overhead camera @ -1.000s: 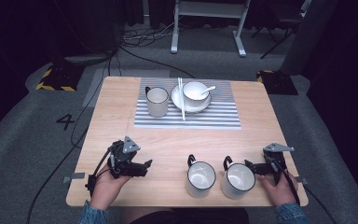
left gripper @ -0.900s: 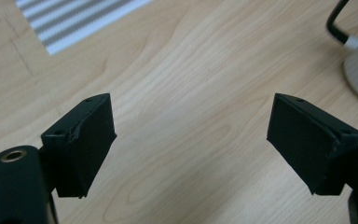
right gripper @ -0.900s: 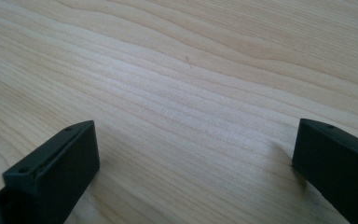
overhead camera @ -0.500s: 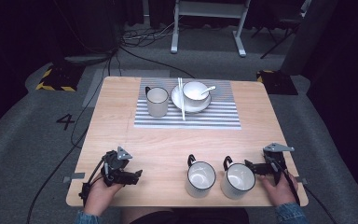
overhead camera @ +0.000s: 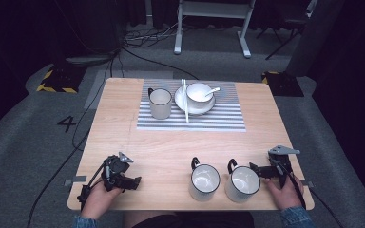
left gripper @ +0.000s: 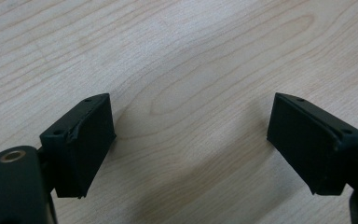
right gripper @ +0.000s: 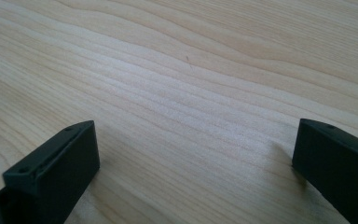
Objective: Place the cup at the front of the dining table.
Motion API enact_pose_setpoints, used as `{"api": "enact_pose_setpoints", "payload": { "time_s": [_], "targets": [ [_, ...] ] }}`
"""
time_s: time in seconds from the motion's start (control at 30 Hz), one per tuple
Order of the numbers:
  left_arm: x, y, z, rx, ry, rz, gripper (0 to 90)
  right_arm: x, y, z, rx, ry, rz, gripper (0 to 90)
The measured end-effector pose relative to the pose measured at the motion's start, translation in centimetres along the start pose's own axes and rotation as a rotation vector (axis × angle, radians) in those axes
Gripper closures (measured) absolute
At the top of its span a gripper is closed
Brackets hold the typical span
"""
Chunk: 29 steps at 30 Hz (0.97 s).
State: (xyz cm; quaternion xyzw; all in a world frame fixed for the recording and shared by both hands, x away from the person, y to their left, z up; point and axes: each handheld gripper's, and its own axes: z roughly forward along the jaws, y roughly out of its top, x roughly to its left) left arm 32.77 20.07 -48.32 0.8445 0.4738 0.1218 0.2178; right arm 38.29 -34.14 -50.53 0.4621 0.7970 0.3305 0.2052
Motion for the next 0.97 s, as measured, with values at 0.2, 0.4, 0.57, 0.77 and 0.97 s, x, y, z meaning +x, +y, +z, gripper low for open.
{"api": "enact_pose_setpoints", "payload": {
  "time_s": [0.2, 0.4, 0.57, 0.77, 0.97],
  "targets": [
    [-0.3, -0.1, 0.6, -0.024, -0.013, 0.004, 0.7, 0.0, 0.0, 0.0, 0.0, 0.0, 0.0, 0.7],
    [0.1, -0.7, 1.6, -0.166, -0.041, 0.039, 0.0, 0.0, 0.0, 0.0, 0.0, 0.0, 0.0, 0.6],
    [0.2, -0.9, 1.9, -0.204, -0.059, 0.036, 0.0, 0.0, 0.0, 0.0, 0.0, 0.0, 0.0, 0.7],
    [0.4, -0.8, 1.9, -0.208, -0.056, 0.039, 0.0, 0.0, 0.0, 0.0, 0.0, 0.0, 0.0, 0.7],
    [0.4, -0.7, 1.9, -0.205, -0.051, 0.044, 0.0, 0.0, 0.0, 0.0, -0.001, 0.0, -0.002, 0.7]
  ]
}}
